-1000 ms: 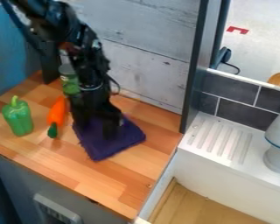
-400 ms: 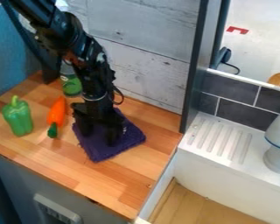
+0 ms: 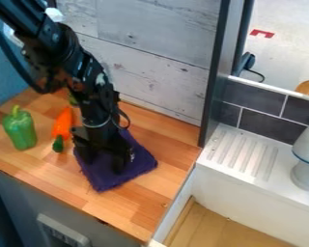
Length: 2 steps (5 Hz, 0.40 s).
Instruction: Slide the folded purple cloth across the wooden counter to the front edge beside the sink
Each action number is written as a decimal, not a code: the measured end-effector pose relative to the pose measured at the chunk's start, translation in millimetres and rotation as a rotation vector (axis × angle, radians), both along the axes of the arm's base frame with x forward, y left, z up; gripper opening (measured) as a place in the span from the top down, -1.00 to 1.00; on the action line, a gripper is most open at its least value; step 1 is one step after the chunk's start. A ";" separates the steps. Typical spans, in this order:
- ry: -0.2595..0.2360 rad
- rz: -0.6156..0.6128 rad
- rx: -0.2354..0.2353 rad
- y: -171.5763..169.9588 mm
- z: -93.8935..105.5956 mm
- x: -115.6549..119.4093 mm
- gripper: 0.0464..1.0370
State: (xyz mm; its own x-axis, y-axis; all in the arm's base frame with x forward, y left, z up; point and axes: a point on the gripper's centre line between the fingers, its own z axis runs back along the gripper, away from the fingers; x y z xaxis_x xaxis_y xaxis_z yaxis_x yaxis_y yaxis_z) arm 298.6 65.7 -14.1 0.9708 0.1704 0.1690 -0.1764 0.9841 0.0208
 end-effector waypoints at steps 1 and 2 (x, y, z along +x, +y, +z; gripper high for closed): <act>-0.014 -0.038 -0.007 -23.4 -6.9 -11.0 -0.93; -0.031 -0.096 -0.006 -57.5 -11.0 -12.8 -0.93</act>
State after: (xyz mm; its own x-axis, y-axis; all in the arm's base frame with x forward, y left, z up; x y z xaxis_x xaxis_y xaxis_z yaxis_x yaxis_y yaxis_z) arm 285.7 8.2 -25.1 0.9770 0.0780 0.1984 -0.0818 0.9966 0.0111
